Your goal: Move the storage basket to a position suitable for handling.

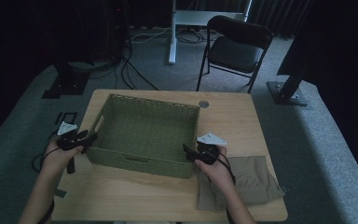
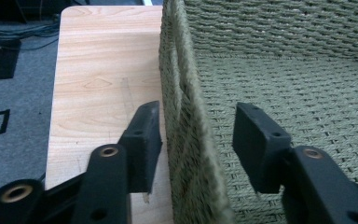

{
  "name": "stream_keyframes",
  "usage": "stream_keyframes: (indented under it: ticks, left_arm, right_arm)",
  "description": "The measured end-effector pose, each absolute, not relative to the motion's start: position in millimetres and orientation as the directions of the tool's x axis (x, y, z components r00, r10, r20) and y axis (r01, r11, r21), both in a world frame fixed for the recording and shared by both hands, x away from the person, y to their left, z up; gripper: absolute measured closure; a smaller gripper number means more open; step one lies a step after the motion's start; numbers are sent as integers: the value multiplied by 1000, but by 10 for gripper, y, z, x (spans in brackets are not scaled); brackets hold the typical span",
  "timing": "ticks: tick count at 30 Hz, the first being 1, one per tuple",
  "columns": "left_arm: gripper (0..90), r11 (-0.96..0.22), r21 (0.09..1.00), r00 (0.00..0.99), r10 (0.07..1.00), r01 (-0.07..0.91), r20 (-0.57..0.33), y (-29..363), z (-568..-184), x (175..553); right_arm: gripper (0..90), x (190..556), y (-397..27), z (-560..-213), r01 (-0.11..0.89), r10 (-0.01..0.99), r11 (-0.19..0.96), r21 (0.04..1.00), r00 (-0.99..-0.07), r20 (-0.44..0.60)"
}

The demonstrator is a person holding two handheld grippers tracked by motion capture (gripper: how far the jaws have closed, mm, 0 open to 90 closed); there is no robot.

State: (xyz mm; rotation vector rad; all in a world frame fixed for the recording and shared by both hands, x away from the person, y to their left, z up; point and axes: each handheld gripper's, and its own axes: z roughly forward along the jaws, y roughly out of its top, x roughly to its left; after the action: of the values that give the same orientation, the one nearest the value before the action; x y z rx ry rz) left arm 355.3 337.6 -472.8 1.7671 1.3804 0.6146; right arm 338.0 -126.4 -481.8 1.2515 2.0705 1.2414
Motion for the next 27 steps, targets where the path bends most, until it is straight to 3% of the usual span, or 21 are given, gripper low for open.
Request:
stream_keyframes:
  ticks: [5,8,12,14,15,20,27]
  left_arm:
    - [635,-70,834,284,953,547,-105,3305,-4775,3487]
    - [673,-58,841,252,963,537,-94,3271,-4780,3464]
    - [718,-49,844,219,972,534,-82,3246,-4778,3444]
    - [736,-49,844,208,975,534,-75,3255,-4775,3438]
    - [780,-42,844,204,976,535,-81,3263,-4777,3434]
    - [803,46,843,176,970,535,-165,3300,-4801,3398]
    - [822,26,839,162,978,543,-135,3280,-4783,3399]
  right_arm:
    - [431,3333,-1228,-4795,508,876,185,842,-473,93]
    - [457,3307,-1188,-4782,509,889,201,837,-454,63]
    - [547,3296,-1183,-4765,530,906,153,834,-412,95]
    - [551,3300,-1187,-4759,533,909,148,833,-406,98]
    - [567,3305,-1178,-4756,534,913,150,832,-397,90]
    - [615,3323,-1152,-4761,527,930,123,841,-356,88]
    - [658,3392,-1085,-4734,528,942,157,835,-333,34]
